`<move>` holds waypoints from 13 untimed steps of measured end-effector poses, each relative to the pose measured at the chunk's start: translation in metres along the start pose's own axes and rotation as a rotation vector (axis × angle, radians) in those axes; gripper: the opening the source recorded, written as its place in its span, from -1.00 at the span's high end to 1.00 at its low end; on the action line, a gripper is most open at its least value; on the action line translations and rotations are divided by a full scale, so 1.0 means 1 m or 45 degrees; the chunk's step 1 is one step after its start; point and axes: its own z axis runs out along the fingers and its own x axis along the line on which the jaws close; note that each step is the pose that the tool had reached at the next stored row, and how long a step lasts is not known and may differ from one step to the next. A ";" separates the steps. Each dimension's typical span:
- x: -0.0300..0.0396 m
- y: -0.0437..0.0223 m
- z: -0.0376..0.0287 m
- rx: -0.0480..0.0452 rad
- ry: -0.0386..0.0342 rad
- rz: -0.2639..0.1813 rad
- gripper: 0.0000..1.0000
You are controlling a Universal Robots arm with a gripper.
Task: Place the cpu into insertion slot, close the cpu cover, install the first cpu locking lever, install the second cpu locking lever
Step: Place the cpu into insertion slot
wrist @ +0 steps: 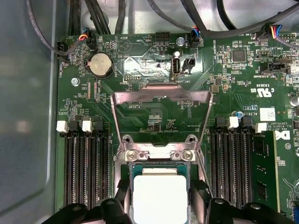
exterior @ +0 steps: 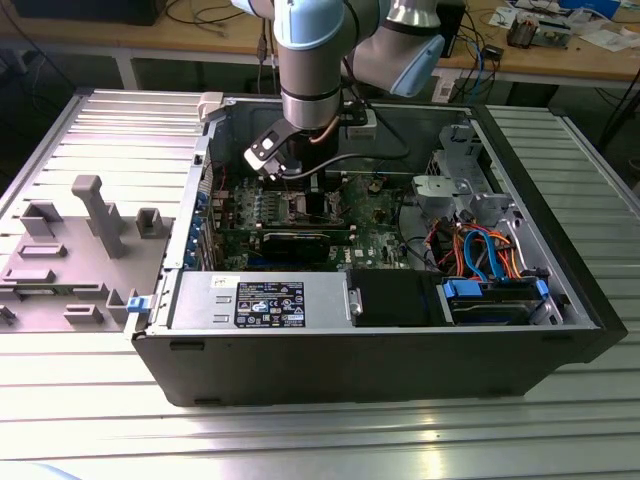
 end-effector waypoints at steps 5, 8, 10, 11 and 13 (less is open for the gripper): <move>0.0001 0.0007 -0.0080 0.000 -0.0002 0.000 -0.23; 0.0001 0.0010 -0.0124 0.000 -0.0003 0.001 -0.23; 0.0002 0.0016 -0.0154 0.003 -0.0002 0.001 -0.23; 0.0002 0.0020 -0.0164 0.006 -0.0002 0.001 -0.23; 0.0002 0.0030 -0.0181 0.013 -0.0004 0.001 -0.23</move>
